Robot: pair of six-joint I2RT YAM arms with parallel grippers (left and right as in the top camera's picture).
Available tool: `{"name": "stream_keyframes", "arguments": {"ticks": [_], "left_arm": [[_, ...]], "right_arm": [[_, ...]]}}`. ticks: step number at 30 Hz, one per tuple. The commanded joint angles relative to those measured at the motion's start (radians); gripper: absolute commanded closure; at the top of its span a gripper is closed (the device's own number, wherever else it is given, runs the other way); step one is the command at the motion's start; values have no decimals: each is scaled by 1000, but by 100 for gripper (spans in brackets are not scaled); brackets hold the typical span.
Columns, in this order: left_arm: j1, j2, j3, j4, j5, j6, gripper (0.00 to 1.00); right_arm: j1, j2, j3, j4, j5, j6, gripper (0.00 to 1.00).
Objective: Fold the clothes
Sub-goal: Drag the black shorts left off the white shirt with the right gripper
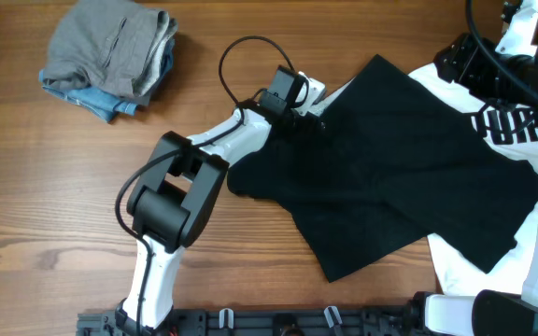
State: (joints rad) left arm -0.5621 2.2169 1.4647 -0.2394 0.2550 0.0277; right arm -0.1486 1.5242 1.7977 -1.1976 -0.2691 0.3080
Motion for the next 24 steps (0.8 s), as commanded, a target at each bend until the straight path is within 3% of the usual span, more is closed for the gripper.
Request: {"name": "stream_keyframes", "arguments": {"ticks": [1,2,4,5,6,8,9,13,14,16,17,18,20,21,23,24], "left_arm": [[146,47,-39,-132,-277,-90,96],[214,40,-39,-146,-263,-98,96],[333,27,-37,-144,26,-96,90],[361,22,-37,-154,103,-96,89],[384,21,-37,-198,95,-101,96],[427,29,-42,-292,-68,-219,96],[445,34,-42,-320,-101,-224,96],[558,-7,-37,-349,0,-215,93],[566,-28,-37,-348,45,-214,89],[565,-97,-37,-327,225,-193,66],[555,-119,-37,-307,310,-167,56],[542,-130,-37,-288,357,-151,55],[495,-135,-37,-230,375,-123,68],[439,-120,-37,-173,341,-44,78],[375,-85,-37,-114,261,-27,93],[346,-67,-37,-96,217,-28,93]], "right_arm": [[0,10,7,0,-13,-19,21],[0,10,7,0,-13,-20,21],[0,10,7,3,-8,-20,21],[0,10,7,5,-1,-19,21],[0,10,7,8,3,-19,21],[0,10,7,7,3,-20,21],[0,11,7,6,3,-19,21],[2,37,-45,-22,2,-20,33],[8,49,-73,-27,2,-21,35],[19,80,-134,-35,2,-20,46],[21,95,-150,-28,2,-19,46],[21,103,-155,-21,2,-19,46],[21,109,-156,-3,2,-20,46],[21,109,-156,12,2,-21,45],[21,111,-156,23,2,-20,44],[21,111,-156,26,3,-21,43]]}}
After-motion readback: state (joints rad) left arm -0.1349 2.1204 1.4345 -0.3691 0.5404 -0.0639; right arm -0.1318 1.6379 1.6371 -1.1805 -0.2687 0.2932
